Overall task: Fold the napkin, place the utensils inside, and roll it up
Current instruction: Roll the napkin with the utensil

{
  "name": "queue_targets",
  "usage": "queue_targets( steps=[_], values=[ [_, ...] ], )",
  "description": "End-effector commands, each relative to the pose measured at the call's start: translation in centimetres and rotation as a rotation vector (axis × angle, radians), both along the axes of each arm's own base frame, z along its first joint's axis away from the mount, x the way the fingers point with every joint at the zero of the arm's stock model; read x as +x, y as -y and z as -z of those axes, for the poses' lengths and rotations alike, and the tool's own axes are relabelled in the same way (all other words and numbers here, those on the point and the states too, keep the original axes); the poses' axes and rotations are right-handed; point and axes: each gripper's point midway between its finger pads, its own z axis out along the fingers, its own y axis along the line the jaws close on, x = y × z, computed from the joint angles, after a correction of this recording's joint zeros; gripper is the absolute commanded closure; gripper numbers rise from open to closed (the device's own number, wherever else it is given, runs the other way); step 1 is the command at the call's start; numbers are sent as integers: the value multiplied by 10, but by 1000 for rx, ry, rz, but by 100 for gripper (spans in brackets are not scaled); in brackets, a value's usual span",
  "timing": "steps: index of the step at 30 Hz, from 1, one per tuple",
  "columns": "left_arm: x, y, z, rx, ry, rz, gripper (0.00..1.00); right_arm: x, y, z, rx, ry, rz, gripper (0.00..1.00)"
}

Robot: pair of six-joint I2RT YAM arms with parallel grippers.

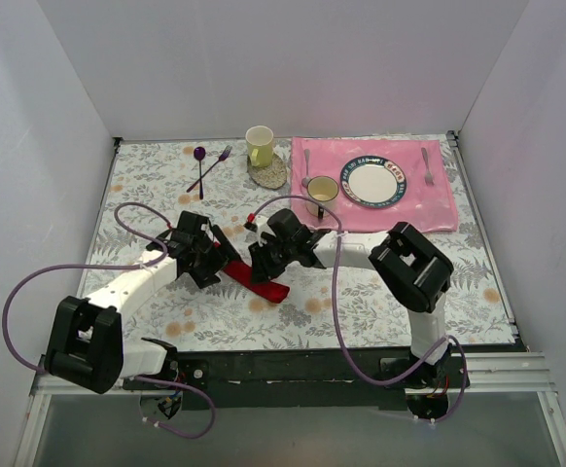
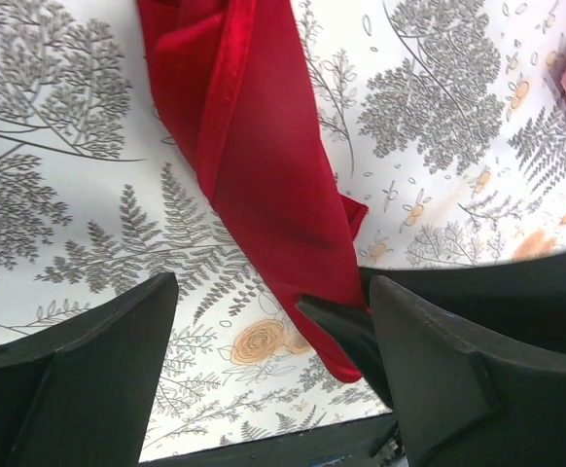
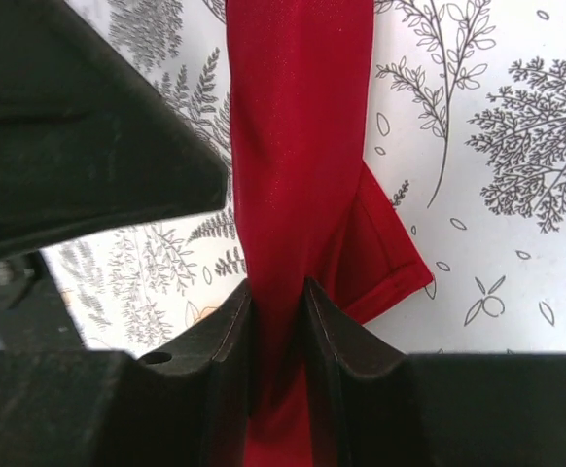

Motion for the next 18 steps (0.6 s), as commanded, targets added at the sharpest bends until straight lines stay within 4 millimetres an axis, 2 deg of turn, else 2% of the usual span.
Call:
queue_targets(
  steps=[1, 3, 6, 10, 14, 18],
  values=[
    [9, 14, -10, -65, 30, 41, 20, -21, -7, -2, 176, -263, -101, 69],
    [9, 21, -4, -79, 9, 51, 21, -21, -2, 5, 194, -346, -86, 68],
    [12, 23, 5, -56, -3, 57, 21, -19, 1, -1, 281, -408, -108, 67],
    [12, 19, 22, -7, -35, 51, 23, -21, 5, 4, 314, -520, -106, 66],
    [15, 15, 34, 27, -50, 39, 29, -19, 4, 3, 333, -544, -104, 62],
    [21, 12, 35, 55, -31, 13, 40, -20, 4, 4, 325, -558, -102, 58]
  ],
)
